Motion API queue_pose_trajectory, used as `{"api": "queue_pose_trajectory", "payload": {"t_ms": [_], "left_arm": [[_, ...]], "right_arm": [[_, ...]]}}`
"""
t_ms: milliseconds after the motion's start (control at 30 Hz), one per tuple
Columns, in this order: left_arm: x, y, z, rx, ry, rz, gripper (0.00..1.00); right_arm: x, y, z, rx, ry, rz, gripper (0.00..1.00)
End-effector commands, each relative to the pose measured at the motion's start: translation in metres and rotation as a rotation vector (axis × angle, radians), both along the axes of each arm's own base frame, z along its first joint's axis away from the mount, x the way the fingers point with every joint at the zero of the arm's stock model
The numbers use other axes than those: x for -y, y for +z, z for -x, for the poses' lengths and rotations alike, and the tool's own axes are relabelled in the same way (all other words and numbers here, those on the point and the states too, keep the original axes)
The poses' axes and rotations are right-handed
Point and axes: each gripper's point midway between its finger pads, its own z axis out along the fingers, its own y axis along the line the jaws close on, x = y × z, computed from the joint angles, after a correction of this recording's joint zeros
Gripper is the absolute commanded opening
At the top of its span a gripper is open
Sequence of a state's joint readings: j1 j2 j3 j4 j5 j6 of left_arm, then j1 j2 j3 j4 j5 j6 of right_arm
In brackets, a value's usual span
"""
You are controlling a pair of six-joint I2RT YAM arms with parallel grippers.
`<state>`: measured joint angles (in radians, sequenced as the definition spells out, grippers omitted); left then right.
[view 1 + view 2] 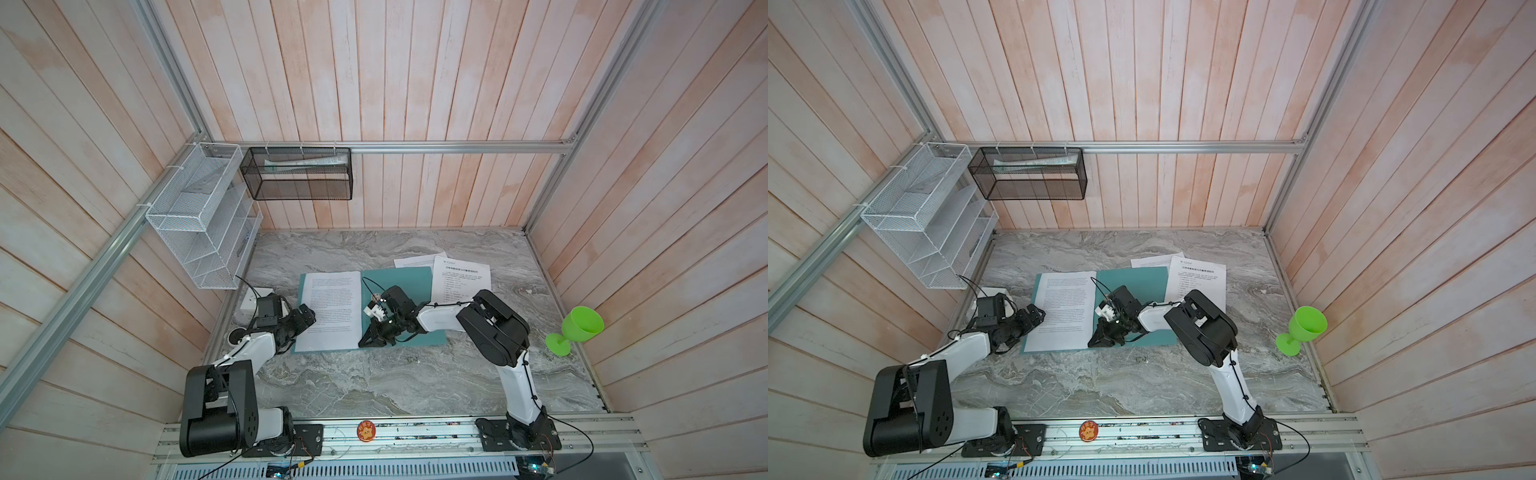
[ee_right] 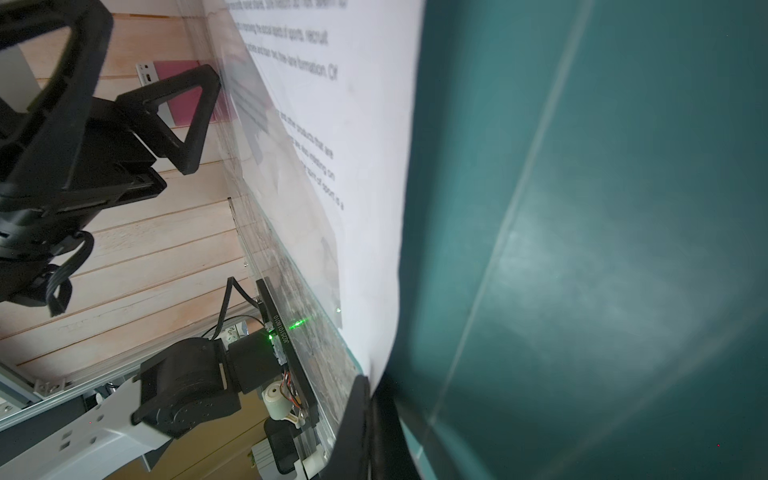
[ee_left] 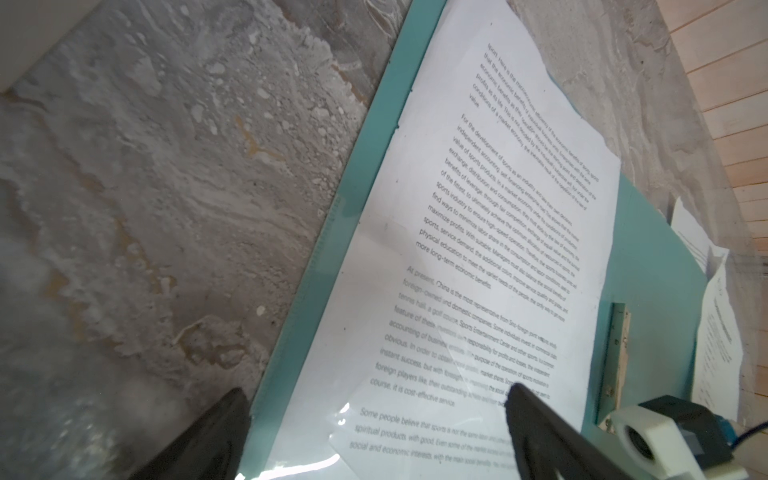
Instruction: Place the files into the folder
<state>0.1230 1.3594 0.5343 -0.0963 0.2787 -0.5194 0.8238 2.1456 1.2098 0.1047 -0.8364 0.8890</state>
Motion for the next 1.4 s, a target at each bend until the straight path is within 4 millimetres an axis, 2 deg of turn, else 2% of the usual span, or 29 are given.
{"api": "queue_pose_trajectory", "payload": {"t_ms": [0, 267, 467, 533, 600, 633, 833, 933, 1033, 1167, 1267, 1367], "left_arm": [[0.009, -0.020, 0.021, -0.096, -0.013, 0.028, 0.98], [0.009, -0.019, 0.021, -0.094, -0.012, 0.027, 0.98], [0.009, -0.019, 0.021, -0.092, -0.015, 0.026, 0.98], [0.009, -0.018, 0.021, -0.093, -0.014, 0.024, 0.98], [0.008, -0.018, 0.021, -0.092, -0.011, 0.021, 0.98], [0.008, -0.018, 0.021, -0.093, -0.011, 0.018, 0.98], [0.002, -0.013, 0.019, -0.088, 0.004, -0.007, 0.98], [0.001, -0.012, 0.018, -0.089, 0.005, -0.009, 0.98], [0.003, -0.015, 0.018, -0.092, -0.002, 0.000, 0.98], [0.005, -0.018, 0.018, -0.101, -0.012, 0.009, 0.98], [0.005, -0.017, 0.017, -0.095, -0.013, 0.010, 0.98], [0.005, -0.017, 0.016, -0.092, -0.014, 0.010, 0.98]], "right_arm": [[-0.008, -0.005, 0.003, -0.014, 0.022, 0.002, 0.00], [-0.020, -0.003, 0.010, -0.017, 0.067, -0.012, 0.00], [-0.016, -0.002, 0.004, 0.028, 0.062, 0.025, 0.00], [-0.012, 0.002, 0.000, 0.059, 0.050, 0.044, 0.12], [-0.009, 0.013, -0.007, 0.111, 0.042, 0.052, 0.25], [-0.007, 0.019, -0.011, 0.138, 0.038, 0.062, 0.29], [0.008, 0.062, -0.028, 0.265, 0.025, 0.083, 0.32], [0.018, 0.075, -0.047, 0.311, -0.020, 0.105, 0.32], [0.020, 0.077, -0.078, 0.327, -0.087, 0.088, 0.32], [0.009, 0.058, -0.120, 0.370, -0.113, 0.154, 0.32], [-0.004, 0.048, -0.142, 0.384, -0.131, 0.156, 0.31], [-0.012, 0.037, -0.154, 0.377, -0.139, 0.163, 0.28]]}}
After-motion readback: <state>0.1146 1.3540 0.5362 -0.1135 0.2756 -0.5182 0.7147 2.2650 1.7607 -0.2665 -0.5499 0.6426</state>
